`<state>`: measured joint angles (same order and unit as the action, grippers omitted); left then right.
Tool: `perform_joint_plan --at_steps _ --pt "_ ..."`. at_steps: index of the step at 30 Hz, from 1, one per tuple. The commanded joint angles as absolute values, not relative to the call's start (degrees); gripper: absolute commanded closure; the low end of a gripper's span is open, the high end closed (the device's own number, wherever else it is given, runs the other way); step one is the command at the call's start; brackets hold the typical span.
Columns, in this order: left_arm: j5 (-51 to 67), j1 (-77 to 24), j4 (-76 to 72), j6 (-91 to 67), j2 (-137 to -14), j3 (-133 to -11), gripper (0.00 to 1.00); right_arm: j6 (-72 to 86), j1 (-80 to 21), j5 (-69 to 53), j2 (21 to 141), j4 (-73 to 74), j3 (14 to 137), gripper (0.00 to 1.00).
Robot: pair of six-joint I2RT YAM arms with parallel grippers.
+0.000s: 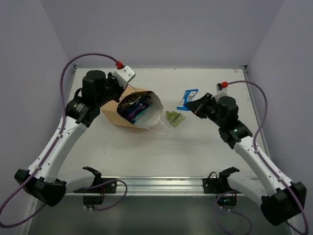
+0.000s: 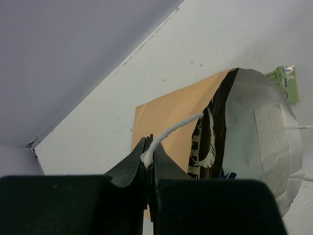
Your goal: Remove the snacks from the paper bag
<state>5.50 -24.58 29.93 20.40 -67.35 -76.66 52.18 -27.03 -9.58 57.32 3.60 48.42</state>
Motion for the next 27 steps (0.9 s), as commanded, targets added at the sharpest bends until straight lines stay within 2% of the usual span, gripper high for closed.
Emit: perform_joint_plan --at_steps 1,5,9,10,11,12,13,16,20,27 --pt "5.01 -24.87 27.25 22.50 -64.95 -75.85 1.00 45.20 -18.65 -10.63 56.16 8.79 43.07 1.00" --pt "6.94 -24.87 27.60 23.03 -64.51 -74.97 1.00 42.36 -12.23 -11.95 63.44 5.02 41.66 1.00" --pt "7.47 -24.87 27.60 22.59 -64.60 -74.79 1.00 42.45 -9.76 -15.64 77.30 -4.37 43.05 0.98" --pt "7.64 -24.87 27.51 22.41 -64.60 -74.79 1.00 41.93 -9.76 -15.91 79.34 -5.00 43.76 0.91" --pt "7.65 -24.79 27.42 22.24 -64.69 -74.88 1.00 42.10 -9.76 -15.56 80.93 -4.92 44.47 0.79" --pt "7.73 -24.87 27.33 21.89 -64.86 -74.97 1.00 42.19 -9.76 -15.12 82.77 -3.44 45.95 0.63" --pt "7.82 -24.87 27.33 21.54 -65.04 -75.49 1.00 41.93 -9.76 -14.77 82.88 -2.73 46.31 0.40" --pt "7.91 -24.87 27.33 19.17 -65.83 -76.46 1.00 41.83 -10.28 -12.14 77.89 -0.18 46.50 0.22" --pt "7.47 -24.87 27.42 17.58 -66.44 -77.08 1.00 42.27 -14.93 -7.48 69.71 4.92 48.16 0.17" --pt "7.47 -24.87 27.51 16.44 -67.23 -77.78 1.00 50.35 -31.00 -7.73 67.67 1.61 55.45 0.20"
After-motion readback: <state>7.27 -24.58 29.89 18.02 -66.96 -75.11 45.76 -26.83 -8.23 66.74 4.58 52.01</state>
